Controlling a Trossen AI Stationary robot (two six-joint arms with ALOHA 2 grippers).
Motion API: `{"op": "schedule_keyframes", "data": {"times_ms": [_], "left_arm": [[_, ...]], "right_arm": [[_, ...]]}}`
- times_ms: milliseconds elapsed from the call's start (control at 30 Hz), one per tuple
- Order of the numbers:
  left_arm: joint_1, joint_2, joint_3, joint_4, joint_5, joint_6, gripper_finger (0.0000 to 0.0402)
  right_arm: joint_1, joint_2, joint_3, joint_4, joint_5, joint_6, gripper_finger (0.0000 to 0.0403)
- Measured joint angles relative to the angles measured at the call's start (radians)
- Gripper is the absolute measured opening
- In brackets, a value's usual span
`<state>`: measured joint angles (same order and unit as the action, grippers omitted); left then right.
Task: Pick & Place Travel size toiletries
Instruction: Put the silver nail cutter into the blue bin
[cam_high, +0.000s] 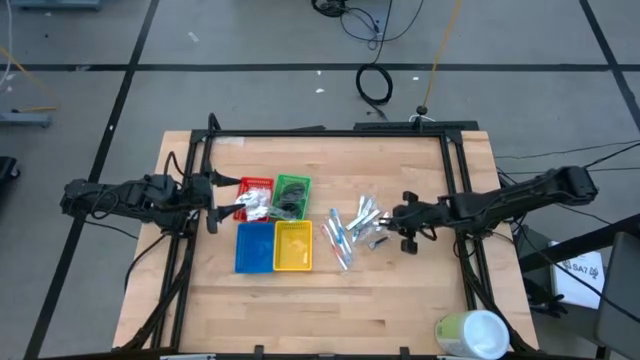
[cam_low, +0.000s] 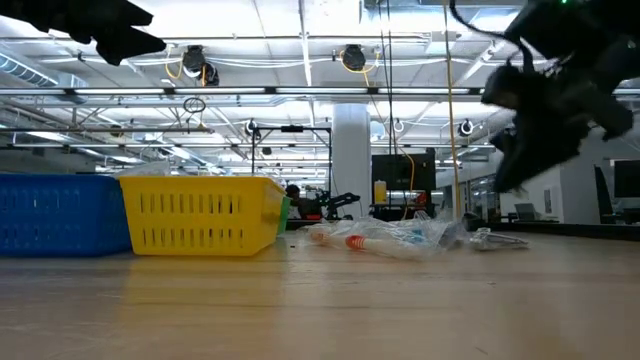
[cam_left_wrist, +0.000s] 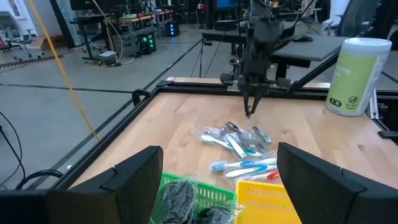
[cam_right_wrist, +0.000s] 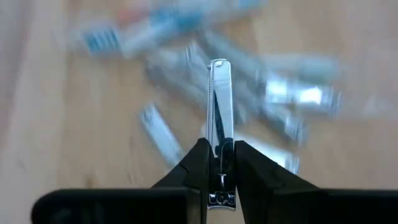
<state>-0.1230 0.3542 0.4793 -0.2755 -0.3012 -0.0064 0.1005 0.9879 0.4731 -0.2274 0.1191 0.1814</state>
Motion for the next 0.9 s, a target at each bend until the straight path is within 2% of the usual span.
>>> {"op": "schedule_keyframes", "data": {"times_ms": [133,267,333,433,567,733,900], "left_arm": [[0.0,0.012,0.001,0.036,-0.011,-0.036,0.0305],[0.0,0.052,0.001,0.064,-0.031,-0.082,0.0306],[0.0,0.093,0.001,0.073,-0.041,-0.106,0.0303],[0.0,0.191,0.001,0.118,-0.048,-0.232,0.0299],[0.0,0.359,0.001,0.301,-0.048,-0.338,0.0297],[0.0,0.576,0.001,0.616,-0.014,-0.42,0.0301],[0.011,0.796,0.001,0.938,-0.013,-0.486,0.0294]], "right_arm": [[0.0,-0.019,0.01,0.196,0.007,-0.108,0.0042],[0.0,0.021,0.009,0.351,0.021,-0.233,0.0042],[0.0,0.057,0.009,0.446,0.063,-0.289,0.0042],[-0.001,0.127,0.009,0.575,0.112,-0.385,0.0042],[0.0,0.209,0.009,0.724,0.171,-0.506,0.0042],[-0.001,0.275,0.009,0.847,0.275,-0.587,0.0042],[0.0,0.287,0.009,0.856,0.276,-0.594,0.0042]]}}
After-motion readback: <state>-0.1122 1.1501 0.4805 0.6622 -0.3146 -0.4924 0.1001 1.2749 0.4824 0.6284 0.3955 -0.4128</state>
